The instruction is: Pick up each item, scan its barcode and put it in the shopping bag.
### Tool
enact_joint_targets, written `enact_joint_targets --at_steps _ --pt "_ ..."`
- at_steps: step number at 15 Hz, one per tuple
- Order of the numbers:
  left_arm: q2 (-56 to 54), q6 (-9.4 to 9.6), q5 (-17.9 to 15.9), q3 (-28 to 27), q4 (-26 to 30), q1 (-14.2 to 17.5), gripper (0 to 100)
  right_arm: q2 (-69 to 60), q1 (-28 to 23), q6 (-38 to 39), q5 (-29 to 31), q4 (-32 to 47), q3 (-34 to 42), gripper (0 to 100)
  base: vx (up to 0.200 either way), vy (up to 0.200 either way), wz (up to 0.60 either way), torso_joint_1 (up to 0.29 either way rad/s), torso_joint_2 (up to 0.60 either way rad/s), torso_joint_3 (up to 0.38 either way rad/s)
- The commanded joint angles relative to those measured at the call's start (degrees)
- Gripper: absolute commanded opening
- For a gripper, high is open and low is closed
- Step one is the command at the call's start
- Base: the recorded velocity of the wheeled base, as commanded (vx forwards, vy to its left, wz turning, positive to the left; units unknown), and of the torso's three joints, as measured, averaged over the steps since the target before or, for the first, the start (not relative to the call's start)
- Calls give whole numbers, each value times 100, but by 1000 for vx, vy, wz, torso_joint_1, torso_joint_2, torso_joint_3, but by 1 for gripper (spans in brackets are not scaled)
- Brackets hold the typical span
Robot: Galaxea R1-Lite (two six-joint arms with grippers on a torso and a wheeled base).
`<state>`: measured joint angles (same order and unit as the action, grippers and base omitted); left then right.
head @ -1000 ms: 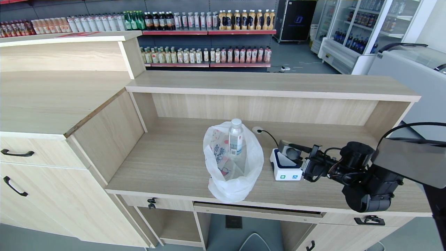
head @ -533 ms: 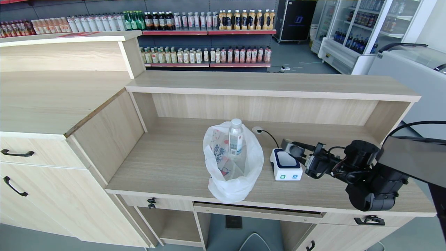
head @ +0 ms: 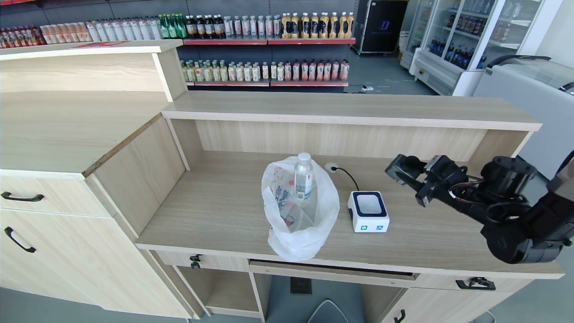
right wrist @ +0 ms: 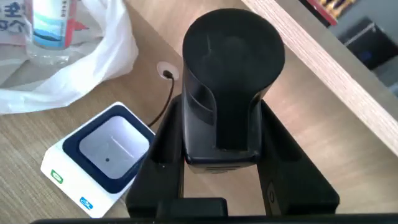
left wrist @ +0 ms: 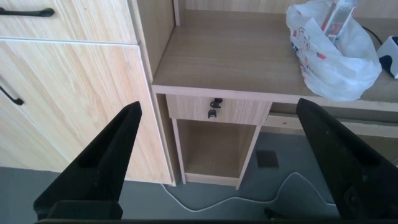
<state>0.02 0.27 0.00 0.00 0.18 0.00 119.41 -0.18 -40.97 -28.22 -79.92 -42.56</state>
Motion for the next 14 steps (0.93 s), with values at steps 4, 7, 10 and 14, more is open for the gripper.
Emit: enact_joint_targets --at_steps 4,7,10,14 --pt "-2 0 0 0 -1 0 100 -2457 -272 2172 3938 1787 1575 0 0 0 0 0 0 0" --pt "-2 0 0 0 -1 0 100 -2686 -263 2164 4360 1805 1610 0 0 0 0 0 0 0" --pt "-2 0 0 0 -1 0 100 -2774 -70 2014 3842 1726 1610 0 0 0 400 2 2 2" --pt "-2 0 0 0 -1 0 100 -2695 660 1610 2655 1787 1628 0 0 0 600 2 5 2"
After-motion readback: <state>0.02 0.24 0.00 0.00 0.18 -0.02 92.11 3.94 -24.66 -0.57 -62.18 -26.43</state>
